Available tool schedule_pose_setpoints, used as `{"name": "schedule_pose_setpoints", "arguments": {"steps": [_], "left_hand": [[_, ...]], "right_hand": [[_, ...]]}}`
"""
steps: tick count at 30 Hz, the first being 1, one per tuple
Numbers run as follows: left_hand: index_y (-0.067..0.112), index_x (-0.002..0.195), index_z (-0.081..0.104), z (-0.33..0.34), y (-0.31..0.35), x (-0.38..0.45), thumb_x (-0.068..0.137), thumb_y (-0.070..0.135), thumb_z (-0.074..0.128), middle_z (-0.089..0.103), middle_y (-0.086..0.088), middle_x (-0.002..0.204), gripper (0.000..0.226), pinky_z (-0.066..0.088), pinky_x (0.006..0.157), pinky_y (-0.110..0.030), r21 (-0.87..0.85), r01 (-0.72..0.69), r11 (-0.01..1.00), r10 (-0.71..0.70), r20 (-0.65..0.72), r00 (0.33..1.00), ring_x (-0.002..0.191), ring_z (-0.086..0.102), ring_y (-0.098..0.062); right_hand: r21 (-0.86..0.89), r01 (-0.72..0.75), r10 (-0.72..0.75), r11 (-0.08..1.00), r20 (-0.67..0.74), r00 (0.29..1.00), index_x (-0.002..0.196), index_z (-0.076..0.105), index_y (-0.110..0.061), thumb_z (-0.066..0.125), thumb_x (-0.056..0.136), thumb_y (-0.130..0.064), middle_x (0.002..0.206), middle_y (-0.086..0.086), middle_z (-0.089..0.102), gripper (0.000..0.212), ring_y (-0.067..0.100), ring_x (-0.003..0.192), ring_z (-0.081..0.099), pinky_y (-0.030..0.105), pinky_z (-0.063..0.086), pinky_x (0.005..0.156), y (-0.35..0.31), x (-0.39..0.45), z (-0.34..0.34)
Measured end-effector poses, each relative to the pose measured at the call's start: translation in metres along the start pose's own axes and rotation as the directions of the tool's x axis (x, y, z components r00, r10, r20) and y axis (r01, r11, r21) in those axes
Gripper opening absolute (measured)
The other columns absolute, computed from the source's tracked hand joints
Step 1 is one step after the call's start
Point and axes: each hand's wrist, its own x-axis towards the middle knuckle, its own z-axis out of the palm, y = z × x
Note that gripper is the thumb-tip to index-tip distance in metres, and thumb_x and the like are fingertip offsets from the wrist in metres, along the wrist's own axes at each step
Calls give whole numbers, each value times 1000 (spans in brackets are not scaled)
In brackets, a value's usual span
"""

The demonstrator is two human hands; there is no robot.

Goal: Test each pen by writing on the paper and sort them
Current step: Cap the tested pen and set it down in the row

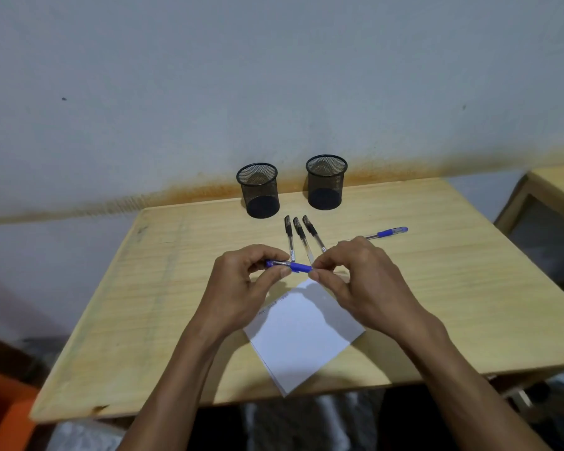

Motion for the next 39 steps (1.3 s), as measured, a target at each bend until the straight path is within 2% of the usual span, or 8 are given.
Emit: {"name": "schedule_pose_setpoints", "arguments": {"steps": [4,7,10,14,21,31,36,39], "left_hand": [[23,117,69,5,-8,2,82,22,78,72,10,101,36,55,88,-28,39,2,999,0,-54,999,96,67,-6],[24,134,58,10,-24,-3,83,36,75,65,9,122,55,43,90,-18,192,62,979,-38,-125,991,113,59,-5],[18,137,55,12,-45,-10,88,51,64,61,-1,132,60,41,98,-32,346,180,921,-133,-156,979,125,52,-18],[11,126,63,17,-69,-19,90,63,44,64,-6,131,66,40,105,-49,478,209,853,-154,-153,976,127,53,-25],[16,125,64,22,-80,-24,95,60,35,56,-5,141,62,28,114,-48,576,187,796,-130,-139,982,137,42,-21],[15,123,65,24,-85,-23,95,60,33,56,-5,139,63,29,113,-49,631,165,758,-119,-115,986,136,43,-21],[15,123,65,24,-85,-24,94,61,33,56,-5,140,63,28,114,-48,628,169,760,-118,-124,985,137,42,-22],[16,125,64,24,-86,-24,94,63,30,55,-4,141,66,27,115,-49,631,172,757,-125,-119,985,138,41,-20]], "right_hand": [[56,-1,5,998,-61,998,94,73,-24,72,92,-31,93,-11,60,7,15,101,48,36,43,80,8,1,16],[195,-159,198,968,-201,959,86,71,-26,74,90,-29,95,-10,57,6,16,103,48,27,30,75,18,14,23],[245,-371,427,896,-241,872,81,68,-23,72,90,-29,100,-8,49,12,24,117,48,32,35,84,32,37,30],[110,-522,532,846,-256,807,79,69,-20,70,89,-27,105,-4,53,13,26,122,45,37,34,89,44,63,48],[-157,-611,550,776,-308,777,95,75,-14,66,88,-29,119,5,59,19,28,123,44,42,38,98,52,84,71],[-193,-670,581,717,-366,727,96,72,-13,65,87,-36,115,5,59,26,28,119,45,43,39,93,68,93,66],[-95,-626,557,774,-367,745,109,72,-22,60,88,-32,125,3,58,26,27,124,43,43,37,99,80,93,43],[-205,-584,512,786,-316,799,118,70,-24,63,82,-21,131,2,54,37,26,128,39,42,34,103,96,86,18]]}}
